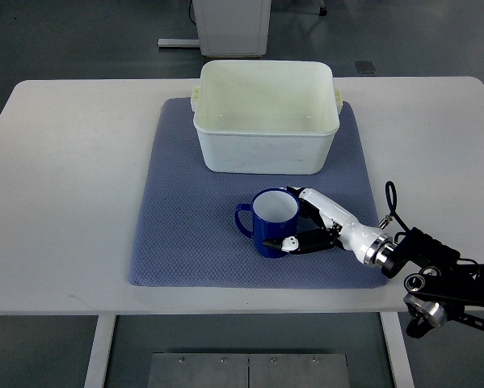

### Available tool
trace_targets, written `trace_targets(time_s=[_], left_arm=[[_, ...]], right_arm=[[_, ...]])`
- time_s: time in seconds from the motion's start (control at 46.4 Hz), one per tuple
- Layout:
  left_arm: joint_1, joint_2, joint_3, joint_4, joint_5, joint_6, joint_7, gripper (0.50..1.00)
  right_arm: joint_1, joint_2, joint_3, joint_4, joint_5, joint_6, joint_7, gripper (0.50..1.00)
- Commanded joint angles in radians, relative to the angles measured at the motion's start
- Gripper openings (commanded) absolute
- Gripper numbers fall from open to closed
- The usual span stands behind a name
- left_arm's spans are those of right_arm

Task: Place cup in box with right hand
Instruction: 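Lift the blue mug with the right hand over the cream box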

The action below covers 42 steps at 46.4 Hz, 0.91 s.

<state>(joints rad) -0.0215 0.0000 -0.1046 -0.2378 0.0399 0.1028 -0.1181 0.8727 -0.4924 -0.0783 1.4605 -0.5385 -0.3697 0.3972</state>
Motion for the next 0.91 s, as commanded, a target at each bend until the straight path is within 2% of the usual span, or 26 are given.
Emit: trace_targets(time_s=[0.0,0.41,0.539,0.884], left_arm=[[0.000,0.000,-0.001,0.000,0.000,0.000,0.000,1.000],[0.000,0.000,0.000,0.000,0.000,0.000,0.000,1.000],[0.000,0.000,0.000,0.000,0.000,0.000,0.000,1.000],[0.000,0.000,0.000,0.000,0.000,0.000,0.000,1.000]], right_arm=[[0.002,-0.008,0.000,0.006,0.006,0.000,0.002,0.500],[0.037,-0.121,0.002,0.109,0.008,0.005,0.026,0.500],[0.077,-0.176,0.003,0.172,0.037,0.005,0.029,0.500],[0.190,-0.290,0.005,0.230,0.094,0.038,0.043,0.500]])
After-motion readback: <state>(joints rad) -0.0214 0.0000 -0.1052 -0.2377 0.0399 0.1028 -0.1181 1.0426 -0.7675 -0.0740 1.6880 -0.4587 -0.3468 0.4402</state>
